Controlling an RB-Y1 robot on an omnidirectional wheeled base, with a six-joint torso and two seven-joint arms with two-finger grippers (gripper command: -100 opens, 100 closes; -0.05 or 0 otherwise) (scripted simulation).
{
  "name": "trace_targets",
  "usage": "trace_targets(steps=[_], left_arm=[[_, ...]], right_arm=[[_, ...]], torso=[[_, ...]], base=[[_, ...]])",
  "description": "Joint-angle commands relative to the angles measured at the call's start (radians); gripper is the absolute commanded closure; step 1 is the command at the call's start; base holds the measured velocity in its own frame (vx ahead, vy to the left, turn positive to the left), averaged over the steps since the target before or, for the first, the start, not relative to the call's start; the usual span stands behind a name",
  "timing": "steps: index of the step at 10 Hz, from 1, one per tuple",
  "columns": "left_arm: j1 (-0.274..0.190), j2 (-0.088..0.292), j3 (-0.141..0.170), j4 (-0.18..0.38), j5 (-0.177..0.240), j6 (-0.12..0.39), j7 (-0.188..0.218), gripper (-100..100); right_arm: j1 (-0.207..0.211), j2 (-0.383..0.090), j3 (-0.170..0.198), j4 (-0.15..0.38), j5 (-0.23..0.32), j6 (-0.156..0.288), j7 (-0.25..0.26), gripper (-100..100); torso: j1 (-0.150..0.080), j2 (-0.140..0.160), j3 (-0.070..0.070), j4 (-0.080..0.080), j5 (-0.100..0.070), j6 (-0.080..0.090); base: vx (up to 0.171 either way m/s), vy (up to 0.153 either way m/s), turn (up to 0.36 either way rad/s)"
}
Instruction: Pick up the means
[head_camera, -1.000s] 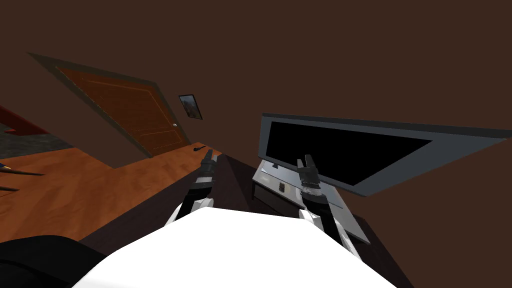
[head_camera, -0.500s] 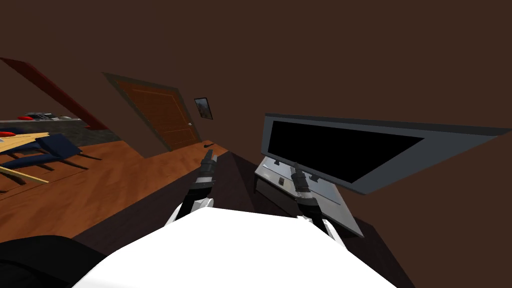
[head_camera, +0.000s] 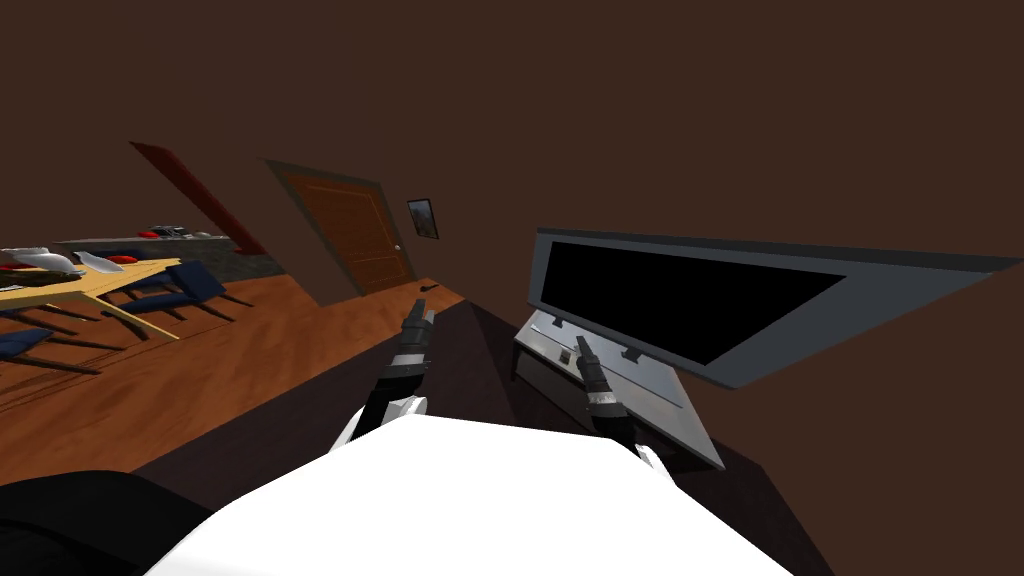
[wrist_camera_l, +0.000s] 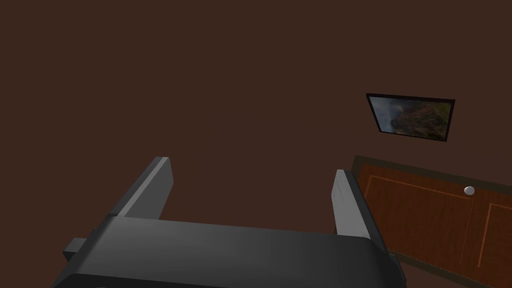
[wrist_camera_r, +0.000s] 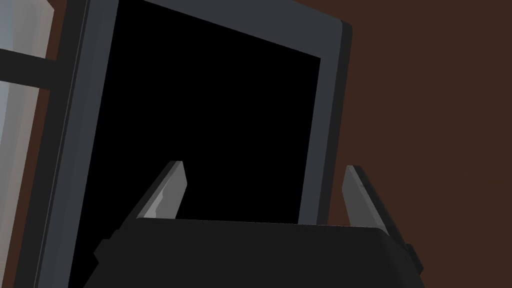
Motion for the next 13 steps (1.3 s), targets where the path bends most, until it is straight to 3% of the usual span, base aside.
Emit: trace_targets(steps=[1,3,4,5,8,9,13], left_arm=[[0.0,0.0,0.0,0.0,0.0,0.0,0.0,0],[0.0,0.0,0.0,0.0,0.0,0.0,0.0,0],[0.0,0.0,0.0,0.0,0.0,0.0,0.0,0],[0.0,0.0,0.0,0.0,0.0,0.0,0.0,0],[0.0,0.0,0.0,0.0,0.0,0.0,0.0,0],[0.0,0.0,0.0,0.0,0.0,0.0,0.0,0],[0.0,0.0,0.0,0.0,0.0,0.0,0.0,0]], right_arm=[[0.002,-0.022,0.006,0.05,0.035,0.001,-0.029,-100],[0.002,-0.022,0.006,0.074,0.035,0.001,-0.029,-100],[0.004,-0.038,0.017,0.099,0.069,0.001,-0.05,-100],[0.004,-0.038,0.017,0.133,0.069,0.001,-0.05,-100],[0.008,-0.076,0.042,0.245,0.135,0.001,-0.096,-100],[0.008,-0.076,0.042,0.257,0.135,0.001,-0.096,-100],[0.011,-0.118,0.071,0.386,0.199,0.0,-0.147,-100]], torso=[[0.0,0.0,0.0,0.0,0.0,0.0],[0.001,0.0,0.0,0.0,0.0,0.0],[0.001,-0.004,-0.002,-0.001,0.0,0.0],[0.001,-0.003,-0.002,-0.001,0.0,-0.001],[0.002,-0.001,0.0,0.0,0.0,0.0],[0.003,-0.001,0.0,0.0,0.001,0.0],[0.003,-0.003,-0.002,-0.001,0.001,0.0]], base=[[-0.143,0.01,0.209],[-0.085,0.012,0.022],[-0.089,0.022,0.214],[-0.095,0.017,0.096],[-0.117,0.036,0.145],[-0.082,0.05,0.098],[-0.075,0.051,0.141]])
